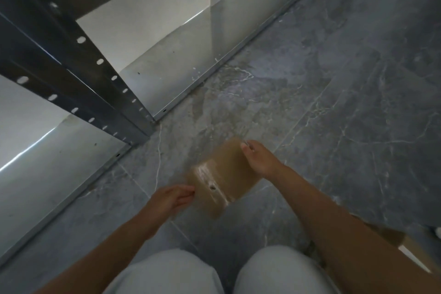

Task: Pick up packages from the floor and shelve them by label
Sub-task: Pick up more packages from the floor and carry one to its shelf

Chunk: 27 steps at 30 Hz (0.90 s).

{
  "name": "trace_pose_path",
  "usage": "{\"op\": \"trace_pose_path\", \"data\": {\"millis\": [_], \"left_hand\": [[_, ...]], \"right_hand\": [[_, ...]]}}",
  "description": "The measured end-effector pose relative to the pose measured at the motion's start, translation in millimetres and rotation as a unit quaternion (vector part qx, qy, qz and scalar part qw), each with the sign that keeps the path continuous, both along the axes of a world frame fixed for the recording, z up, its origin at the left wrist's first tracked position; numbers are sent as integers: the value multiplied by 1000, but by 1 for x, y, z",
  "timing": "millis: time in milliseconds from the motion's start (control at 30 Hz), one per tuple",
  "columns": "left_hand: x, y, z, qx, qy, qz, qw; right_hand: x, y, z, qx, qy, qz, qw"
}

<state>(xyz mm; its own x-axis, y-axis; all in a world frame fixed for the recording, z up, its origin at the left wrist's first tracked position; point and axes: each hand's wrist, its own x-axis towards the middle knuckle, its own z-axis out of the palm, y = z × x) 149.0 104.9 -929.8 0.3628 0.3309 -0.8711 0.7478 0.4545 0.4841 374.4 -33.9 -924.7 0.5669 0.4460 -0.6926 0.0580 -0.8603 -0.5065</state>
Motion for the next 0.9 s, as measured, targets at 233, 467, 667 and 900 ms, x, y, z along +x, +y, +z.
{"op": "trace_pose_path", "data": {"millis": [233, 467, 667, 900], "left_hand": [[11, -12, -23, -53, 3, 73, 996], [20, -14, 24, -82, 1, 61, 995], [29, -12, 114, -50, -67, 44, 995], [43, -10, 270, -19, -124, 32, 992]], "right_hand": [[4, 6, -16, -45, 26, -18, 998], [-29, -10, 28, -65, 73, -77, 992], [-33, -26, 114, -32, 56, -159, 985], [-36, -29, 276, 22, 5, -218, 976]]}}
